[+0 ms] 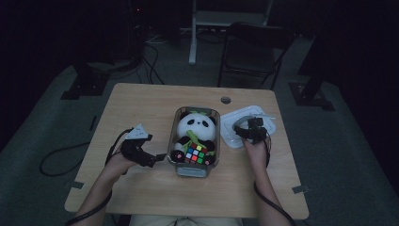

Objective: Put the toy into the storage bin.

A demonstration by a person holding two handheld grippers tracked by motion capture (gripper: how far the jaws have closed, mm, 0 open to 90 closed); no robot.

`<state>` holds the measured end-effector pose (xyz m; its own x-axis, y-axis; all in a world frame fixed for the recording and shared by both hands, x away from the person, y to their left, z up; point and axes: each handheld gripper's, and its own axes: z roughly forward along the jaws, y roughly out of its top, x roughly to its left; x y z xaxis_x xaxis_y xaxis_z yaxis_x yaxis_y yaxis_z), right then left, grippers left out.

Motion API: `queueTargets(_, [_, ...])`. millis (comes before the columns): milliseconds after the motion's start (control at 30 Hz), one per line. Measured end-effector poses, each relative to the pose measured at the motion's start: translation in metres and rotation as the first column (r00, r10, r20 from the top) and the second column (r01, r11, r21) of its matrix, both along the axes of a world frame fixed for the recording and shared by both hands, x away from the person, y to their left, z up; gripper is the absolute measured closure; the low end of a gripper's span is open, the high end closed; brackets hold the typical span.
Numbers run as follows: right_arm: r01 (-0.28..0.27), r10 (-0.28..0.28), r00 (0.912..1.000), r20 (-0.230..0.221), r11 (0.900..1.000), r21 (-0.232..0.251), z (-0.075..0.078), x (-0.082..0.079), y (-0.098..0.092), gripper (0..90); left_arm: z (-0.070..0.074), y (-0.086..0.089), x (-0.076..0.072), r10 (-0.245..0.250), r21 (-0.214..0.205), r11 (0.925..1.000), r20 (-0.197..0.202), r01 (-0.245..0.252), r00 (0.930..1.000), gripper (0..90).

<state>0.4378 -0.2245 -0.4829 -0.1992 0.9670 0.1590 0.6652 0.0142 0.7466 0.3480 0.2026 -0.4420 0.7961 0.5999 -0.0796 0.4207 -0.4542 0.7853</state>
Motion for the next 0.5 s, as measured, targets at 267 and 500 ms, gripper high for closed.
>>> queueTargets(267, [0.062, -0.062, 0.9976, -0.030, 0.9978, -0.022, -0.016, 0.022, 0.012, 35.3, 0.000, -0.004, -0.002, 0.002, 0.023, 0.9997, 0.016, -0.002, 0.9999, 0.5])
queueTargets(500, [0.071, -0.071, 0.9969, -0.035, 0.9975, -0.006, -0.025, 0.029, 0.019, 57.9, 0.001, -0.003, -0.002, -0.002, 0.022, 0.9998, 0.016, 0.002, 0.9999, 0.4])
